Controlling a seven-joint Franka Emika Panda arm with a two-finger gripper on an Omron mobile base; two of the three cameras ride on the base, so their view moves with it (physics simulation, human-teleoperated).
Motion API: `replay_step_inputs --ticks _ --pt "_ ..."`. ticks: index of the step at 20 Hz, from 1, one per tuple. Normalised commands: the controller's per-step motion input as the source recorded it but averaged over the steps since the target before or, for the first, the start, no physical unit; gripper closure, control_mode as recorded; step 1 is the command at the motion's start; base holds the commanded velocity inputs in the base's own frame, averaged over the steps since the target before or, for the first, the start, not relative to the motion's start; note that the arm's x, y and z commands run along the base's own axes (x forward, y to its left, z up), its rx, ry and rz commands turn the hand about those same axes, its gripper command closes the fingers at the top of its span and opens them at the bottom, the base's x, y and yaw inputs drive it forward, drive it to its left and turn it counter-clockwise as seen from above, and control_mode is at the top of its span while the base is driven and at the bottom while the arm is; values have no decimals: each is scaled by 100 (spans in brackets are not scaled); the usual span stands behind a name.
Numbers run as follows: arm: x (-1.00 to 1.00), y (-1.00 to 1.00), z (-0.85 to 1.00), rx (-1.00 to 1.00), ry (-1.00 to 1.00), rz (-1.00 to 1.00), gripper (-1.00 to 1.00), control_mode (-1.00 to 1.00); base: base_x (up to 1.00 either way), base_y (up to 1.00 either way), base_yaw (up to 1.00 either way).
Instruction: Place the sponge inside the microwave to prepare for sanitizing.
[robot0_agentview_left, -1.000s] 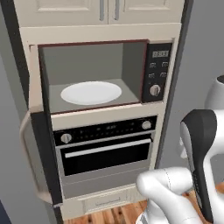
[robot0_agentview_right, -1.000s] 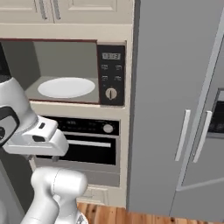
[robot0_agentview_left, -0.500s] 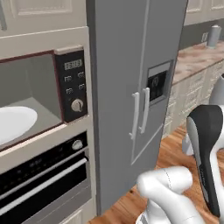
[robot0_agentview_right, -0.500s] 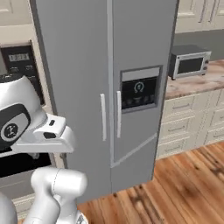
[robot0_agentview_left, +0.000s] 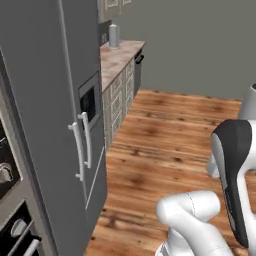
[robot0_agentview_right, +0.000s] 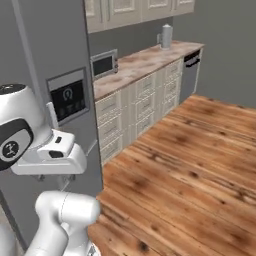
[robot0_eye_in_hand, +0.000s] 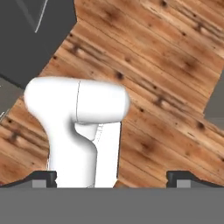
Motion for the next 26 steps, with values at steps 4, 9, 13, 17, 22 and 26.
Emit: replay_step_inputs --ticks 4,9,13,17,22,26 --pt "0 0 0 0 0 0 -100 100 11 -62 -79" --pt "0 0 0 0 0 0 -100 100 30 -31 -59" --pt "0 0 0 0 0 0 -100 100 42 -8 -37" --pt "0 0 0 0 0 0 -100 100 53 -18 -60" --pt "0 0 0 0 0 0 -100 100 41 0 -57" --pt "0 0 0 0 0 0 -100 100 4 39 -15"
